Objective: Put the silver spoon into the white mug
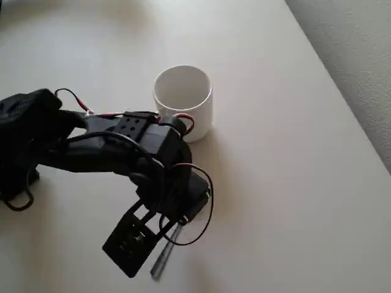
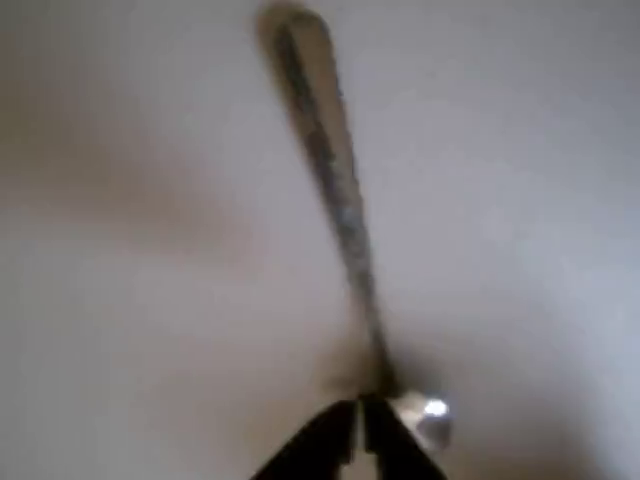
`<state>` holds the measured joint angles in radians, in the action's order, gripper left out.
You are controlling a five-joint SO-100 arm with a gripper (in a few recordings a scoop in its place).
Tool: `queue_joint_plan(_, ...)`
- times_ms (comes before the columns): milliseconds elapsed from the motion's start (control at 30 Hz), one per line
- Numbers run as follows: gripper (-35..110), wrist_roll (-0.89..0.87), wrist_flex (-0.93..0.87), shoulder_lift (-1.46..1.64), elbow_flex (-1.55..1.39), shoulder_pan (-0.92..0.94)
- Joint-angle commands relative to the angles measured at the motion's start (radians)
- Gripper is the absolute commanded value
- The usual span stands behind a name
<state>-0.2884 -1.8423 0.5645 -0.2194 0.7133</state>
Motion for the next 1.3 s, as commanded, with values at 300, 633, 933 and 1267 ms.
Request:
queue_joint_plan(300, 29, 0.072, -0.008, -0.095, 0.006, -0.063)
queue_joint_plan(633, -2, 0.074, -0.009, -0.11, 0.005, -0.069)
queue_joint_plan(933, -2, 0.081, -0.009, -0.091, 0.009, -0.044)
queue_joint_plan(1267, -2, 0.087, -0.012, 0.077, 0.0, -0.026)
